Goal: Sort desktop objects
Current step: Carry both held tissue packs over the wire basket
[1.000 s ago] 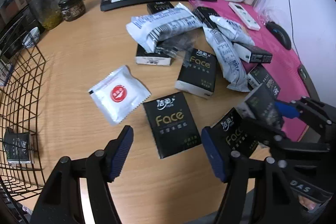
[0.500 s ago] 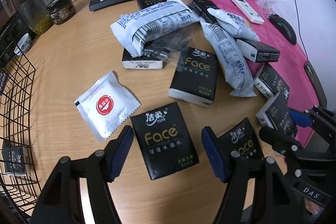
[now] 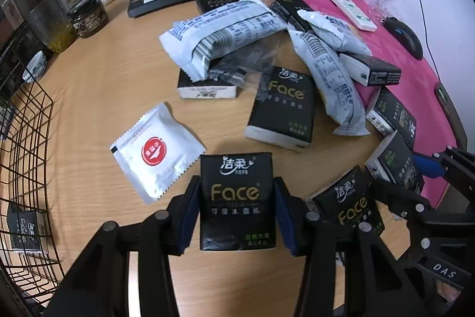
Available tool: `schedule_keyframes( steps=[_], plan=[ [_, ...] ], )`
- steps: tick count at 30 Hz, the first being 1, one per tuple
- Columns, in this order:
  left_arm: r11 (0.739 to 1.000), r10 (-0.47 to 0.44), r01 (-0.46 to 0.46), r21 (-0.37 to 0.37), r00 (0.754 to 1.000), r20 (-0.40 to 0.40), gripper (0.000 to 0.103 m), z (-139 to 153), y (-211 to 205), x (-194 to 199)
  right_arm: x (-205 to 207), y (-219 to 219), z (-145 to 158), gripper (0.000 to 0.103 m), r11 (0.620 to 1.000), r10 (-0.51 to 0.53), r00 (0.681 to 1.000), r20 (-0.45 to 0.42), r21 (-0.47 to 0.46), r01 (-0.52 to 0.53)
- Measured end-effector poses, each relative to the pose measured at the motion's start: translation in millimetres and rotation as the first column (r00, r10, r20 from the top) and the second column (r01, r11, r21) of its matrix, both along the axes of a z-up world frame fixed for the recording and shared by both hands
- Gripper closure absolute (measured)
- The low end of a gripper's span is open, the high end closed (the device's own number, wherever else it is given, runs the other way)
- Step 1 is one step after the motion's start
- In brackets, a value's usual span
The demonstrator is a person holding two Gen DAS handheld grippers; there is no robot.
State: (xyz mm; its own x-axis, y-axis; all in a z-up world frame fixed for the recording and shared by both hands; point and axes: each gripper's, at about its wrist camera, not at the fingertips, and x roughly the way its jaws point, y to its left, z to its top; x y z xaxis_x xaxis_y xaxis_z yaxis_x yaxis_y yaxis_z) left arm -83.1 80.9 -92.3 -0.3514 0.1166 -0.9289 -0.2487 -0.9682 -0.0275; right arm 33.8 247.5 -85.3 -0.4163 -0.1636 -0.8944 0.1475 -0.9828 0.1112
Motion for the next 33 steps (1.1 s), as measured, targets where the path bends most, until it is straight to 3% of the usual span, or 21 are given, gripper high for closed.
schedule_keyframes(
  steps=[14, 19, 25, 33],
  plan=[
    [0.999, 0.052, -0.051, 0.013, 0.986, -0.161, 0.051, 62, -31, 27, 3, -35, 24, 0.057, 0.997, 0.078, 0.995, -0.054, 0.003, -0.078],
    [0.99, 0.14, -0.141, 0.012, 0.965, -0.222, 0.051, 84, -67, 41, 4, -68, 37, 0.057, 0.988, 0.152, 0.985, -0.082, 0.0, -0.153],
    [0.963, 0.268, -0.267, 0.041, 0.92, -0.287, 0.051, 113, -127, 66, 1, -127, 61, 0.057, 0.961, 0.272, 0.953, -0.132, -0.005, -0.275],
    [0.89, 0.448, -0.45, 0.073, 0.832, -0.326, 0.051, 130, -226, 86, -5, -235, 112, 0.057, 0.881, 0.462, 0.855, -0.236, 0.011, -0.473]
  ],
)
